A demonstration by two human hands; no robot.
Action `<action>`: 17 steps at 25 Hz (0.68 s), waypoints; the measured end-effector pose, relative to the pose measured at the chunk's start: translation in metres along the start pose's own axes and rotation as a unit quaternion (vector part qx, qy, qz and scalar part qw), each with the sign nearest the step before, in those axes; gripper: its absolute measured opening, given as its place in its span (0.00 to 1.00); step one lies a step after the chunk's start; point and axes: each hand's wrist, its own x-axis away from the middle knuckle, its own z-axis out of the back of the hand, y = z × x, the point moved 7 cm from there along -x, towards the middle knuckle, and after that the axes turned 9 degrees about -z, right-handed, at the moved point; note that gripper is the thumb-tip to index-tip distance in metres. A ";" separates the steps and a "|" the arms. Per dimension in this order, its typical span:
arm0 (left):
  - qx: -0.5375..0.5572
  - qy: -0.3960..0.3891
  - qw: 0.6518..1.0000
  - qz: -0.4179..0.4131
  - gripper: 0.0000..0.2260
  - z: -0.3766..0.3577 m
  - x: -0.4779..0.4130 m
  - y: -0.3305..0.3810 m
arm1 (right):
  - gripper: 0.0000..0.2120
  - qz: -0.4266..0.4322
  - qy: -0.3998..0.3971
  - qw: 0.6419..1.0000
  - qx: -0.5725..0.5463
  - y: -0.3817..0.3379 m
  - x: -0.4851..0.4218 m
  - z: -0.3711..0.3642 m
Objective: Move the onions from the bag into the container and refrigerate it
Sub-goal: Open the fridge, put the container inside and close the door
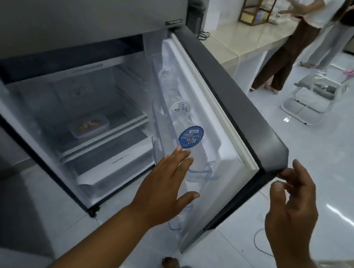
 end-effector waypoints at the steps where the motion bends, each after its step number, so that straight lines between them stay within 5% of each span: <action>1: 0.008 0.005 1.000 0.022 0.35 0.008 0.012 -0.009 | 0.22 0.048 -0.021 0.999 0.002 -0.015 0.000 -0.008; 5: 0.045 0.028 0.992 0.117 0.37 0.041 0.055 -0.053 | 0.23 0.207 -0.133 0.968 0.039 -0.070 -0.004 -0.062; 10: 0.115 0.060 0.965 0.226 0.35 0.084 0.105 -0.111 | 0.29 0.282 -0.336 0.895 0.082 -0.118 0.026 -0.170; 17: 0.234 0.177 0.878 0.379 0.38 0.099 0.197 -0.142 | 0.27 0.341 -0.368 0.862 0.075 -0.165 0.082 -0.294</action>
